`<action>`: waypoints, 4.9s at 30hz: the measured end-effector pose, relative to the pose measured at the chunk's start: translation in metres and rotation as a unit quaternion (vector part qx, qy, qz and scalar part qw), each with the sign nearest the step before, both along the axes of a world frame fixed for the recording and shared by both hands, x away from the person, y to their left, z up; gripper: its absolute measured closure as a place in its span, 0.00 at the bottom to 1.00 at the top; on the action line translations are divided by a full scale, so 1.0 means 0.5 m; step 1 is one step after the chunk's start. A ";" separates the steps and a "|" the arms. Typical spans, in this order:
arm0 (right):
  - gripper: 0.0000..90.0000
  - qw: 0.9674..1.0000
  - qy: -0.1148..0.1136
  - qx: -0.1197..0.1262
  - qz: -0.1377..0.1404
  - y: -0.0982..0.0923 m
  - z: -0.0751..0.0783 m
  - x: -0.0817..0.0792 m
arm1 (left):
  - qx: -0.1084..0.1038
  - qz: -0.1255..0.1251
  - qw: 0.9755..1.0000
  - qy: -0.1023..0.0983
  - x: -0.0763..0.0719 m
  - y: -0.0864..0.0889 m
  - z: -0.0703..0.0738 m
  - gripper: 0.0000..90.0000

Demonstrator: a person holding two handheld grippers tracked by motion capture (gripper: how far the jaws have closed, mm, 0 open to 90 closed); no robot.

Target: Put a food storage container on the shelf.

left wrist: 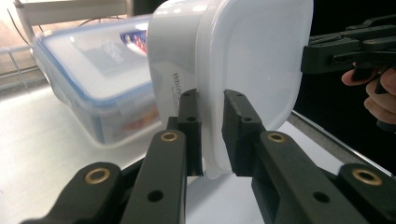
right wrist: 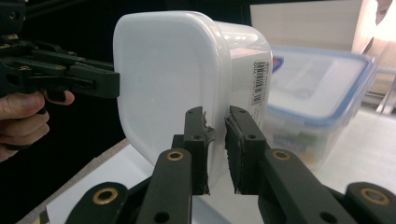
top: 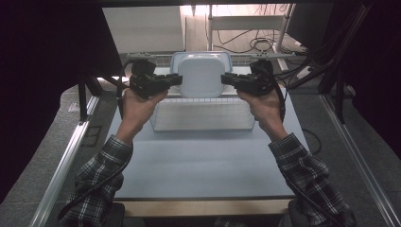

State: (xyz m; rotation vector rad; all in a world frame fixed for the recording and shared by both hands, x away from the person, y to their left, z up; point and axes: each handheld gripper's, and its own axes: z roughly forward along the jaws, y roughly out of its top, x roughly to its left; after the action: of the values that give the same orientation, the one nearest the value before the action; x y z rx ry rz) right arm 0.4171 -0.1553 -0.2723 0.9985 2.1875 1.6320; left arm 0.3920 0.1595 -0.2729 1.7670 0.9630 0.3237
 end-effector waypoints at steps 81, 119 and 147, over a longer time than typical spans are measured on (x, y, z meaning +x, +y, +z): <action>0.56 0.997 0.016 -0.013 -0.076 0.062 0.073 0.194 | 0.011 0.043 0.999 0.005 0.199 -0.007 0.072 0.53; 0.09 0.997 -0.035 -0.067 0.006 0.027 0.004 0.100 | 0.063 -0.025 0.997 -0.022 0.102 0.006 -0.013 0.05; 0.06 0.995 -0.026 -0.086 0.035 0.019 -0.071 0.052 | 0.096 -0.053 0.993 -0.032 0.036 0.001 -0.101 0.04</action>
State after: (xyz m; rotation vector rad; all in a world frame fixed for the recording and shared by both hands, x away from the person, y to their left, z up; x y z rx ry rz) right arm 0.4431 -0.1457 -0.3078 0.8313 2.3052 1.4519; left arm 0.4101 0.1599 -0.3233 1.9617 0.8111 0.4137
